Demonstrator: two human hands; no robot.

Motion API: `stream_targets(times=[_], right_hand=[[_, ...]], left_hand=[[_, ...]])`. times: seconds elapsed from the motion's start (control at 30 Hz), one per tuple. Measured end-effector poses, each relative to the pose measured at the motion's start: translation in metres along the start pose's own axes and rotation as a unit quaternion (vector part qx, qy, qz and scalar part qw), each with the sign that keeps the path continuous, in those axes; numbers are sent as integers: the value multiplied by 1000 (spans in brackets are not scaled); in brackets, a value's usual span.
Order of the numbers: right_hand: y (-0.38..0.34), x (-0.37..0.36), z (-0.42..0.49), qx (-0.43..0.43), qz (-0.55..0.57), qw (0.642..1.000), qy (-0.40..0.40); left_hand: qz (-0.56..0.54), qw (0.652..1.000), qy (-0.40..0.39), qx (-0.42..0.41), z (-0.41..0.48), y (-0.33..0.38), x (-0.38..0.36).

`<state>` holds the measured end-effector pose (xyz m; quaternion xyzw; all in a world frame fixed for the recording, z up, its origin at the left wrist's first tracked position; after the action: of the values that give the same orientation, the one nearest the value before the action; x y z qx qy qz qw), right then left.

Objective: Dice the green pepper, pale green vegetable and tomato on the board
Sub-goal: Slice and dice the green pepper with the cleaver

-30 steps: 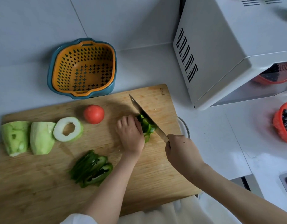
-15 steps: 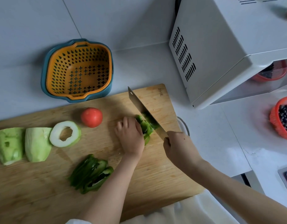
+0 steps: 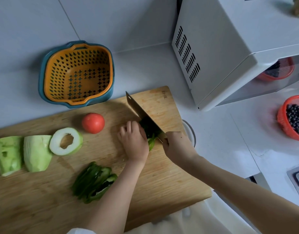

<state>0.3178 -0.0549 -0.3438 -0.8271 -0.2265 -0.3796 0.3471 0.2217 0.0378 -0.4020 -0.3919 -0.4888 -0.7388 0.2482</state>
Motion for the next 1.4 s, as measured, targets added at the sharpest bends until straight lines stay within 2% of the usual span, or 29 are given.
stream_targets(times=[0.13,0.33,0.47,0.67,0.9,1.13,1.27,1.4], right_hand=[[9,8,-23,-6,-4,1000,19],[9,11,-28,-16,-50,998,-19],[0,4,-4,-15,-30,999,-26],[-6,6,-1,-6,12,1000,7],[2,14,-31,-10,-61,998,-17],[-17,-5,6,-16,-16,1000,-14],[-6,2,-10,-17,19,1000,-1],[-2,7,-36,-10,-34,999,-11]], left_hand=[[7,1000,0,1,1,-1,-2],[-4,1000,2,0,1,1,1],[-1,1000,-1,8,1,1,1],[9,1000,-7,10,0,0,-1],[3,1000,8,-11,1,1,0],[4,1000,-3,7,1,0,-1],[0,1000,-2,4,0,-1,-1],[7,1000,-1,-3,1,-2,-4]])
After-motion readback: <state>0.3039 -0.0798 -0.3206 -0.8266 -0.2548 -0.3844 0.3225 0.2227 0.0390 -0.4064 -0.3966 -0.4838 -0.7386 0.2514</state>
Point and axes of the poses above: each hand's wrist, its own z-axis towards the middle knuckle, its own x-axis out of the back of the hand, y = z × x, the point moved 5 cm from there along z, towards the middle knuckle
